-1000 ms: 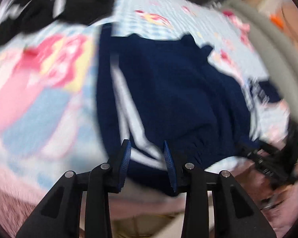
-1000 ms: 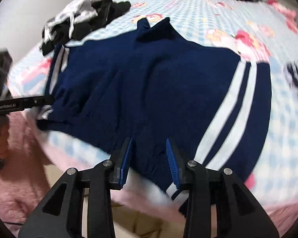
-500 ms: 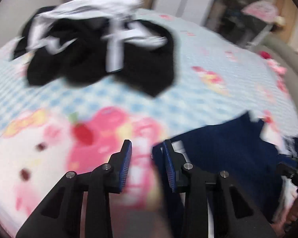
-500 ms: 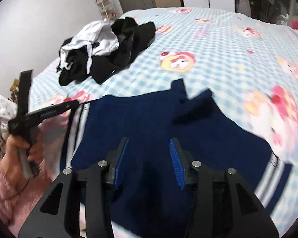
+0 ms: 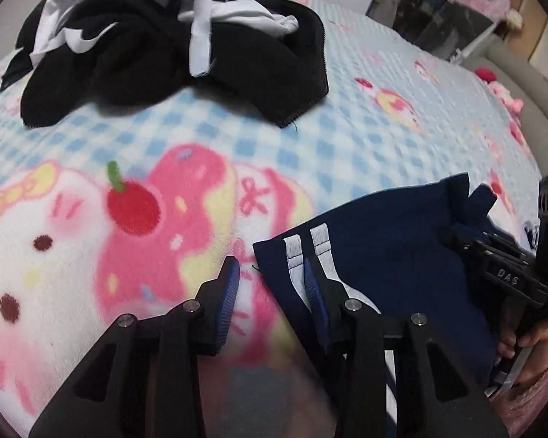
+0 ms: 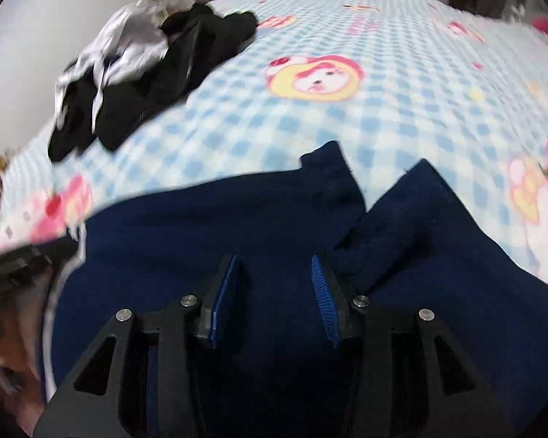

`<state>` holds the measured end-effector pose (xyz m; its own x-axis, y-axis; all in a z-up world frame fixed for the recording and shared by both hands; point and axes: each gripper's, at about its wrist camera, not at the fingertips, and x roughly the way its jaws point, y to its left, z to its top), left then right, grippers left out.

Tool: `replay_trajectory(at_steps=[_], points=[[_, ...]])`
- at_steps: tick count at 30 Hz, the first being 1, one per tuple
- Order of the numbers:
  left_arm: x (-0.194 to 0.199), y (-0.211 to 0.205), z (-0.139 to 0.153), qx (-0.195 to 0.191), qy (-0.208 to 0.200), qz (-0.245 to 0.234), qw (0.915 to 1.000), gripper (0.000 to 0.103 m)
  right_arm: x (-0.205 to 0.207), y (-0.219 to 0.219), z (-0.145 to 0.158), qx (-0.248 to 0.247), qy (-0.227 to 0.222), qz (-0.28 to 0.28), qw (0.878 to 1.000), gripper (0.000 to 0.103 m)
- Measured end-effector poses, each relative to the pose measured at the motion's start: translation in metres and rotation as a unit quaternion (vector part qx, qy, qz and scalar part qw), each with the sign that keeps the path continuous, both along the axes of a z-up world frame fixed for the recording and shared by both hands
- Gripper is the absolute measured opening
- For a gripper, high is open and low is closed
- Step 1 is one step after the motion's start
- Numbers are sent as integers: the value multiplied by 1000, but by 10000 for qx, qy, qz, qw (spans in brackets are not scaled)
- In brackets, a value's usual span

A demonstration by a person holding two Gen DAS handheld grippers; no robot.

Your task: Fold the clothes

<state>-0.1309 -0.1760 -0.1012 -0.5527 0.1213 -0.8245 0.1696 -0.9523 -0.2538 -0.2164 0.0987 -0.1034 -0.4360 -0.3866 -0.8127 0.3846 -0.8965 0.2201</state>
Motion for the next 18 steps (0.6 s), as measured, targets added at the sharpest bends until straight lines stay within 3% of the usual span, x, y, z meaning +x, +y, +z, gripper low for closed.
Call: replay_trajectory(at_steps=[3, 5, 10, 15, 18], points=[[14, -4, 21, 53, 537, 74, 9985, 38, 11, 14, 23, -376, 23, -160, 9992, 43], [25, 2, 32, 205, 844, -134, 9961, 38, 29, 29, 42, -696, 77, -180, 9974, 44], [57, 45, 40, 932, 1019, -962, 9857, 38, 92, 82, 57, -514, 103, -500, 9974, 47], [62, 113, 49, 1002, 1087, -1930, 9700, 38, 142, 124, 52, -377, 132, -996, 9942, 47], [61, 140, 42, 955, 872, -2153, 9679, 38, 158, 135, 46, -233, 141, -1127, 9933, 47]])
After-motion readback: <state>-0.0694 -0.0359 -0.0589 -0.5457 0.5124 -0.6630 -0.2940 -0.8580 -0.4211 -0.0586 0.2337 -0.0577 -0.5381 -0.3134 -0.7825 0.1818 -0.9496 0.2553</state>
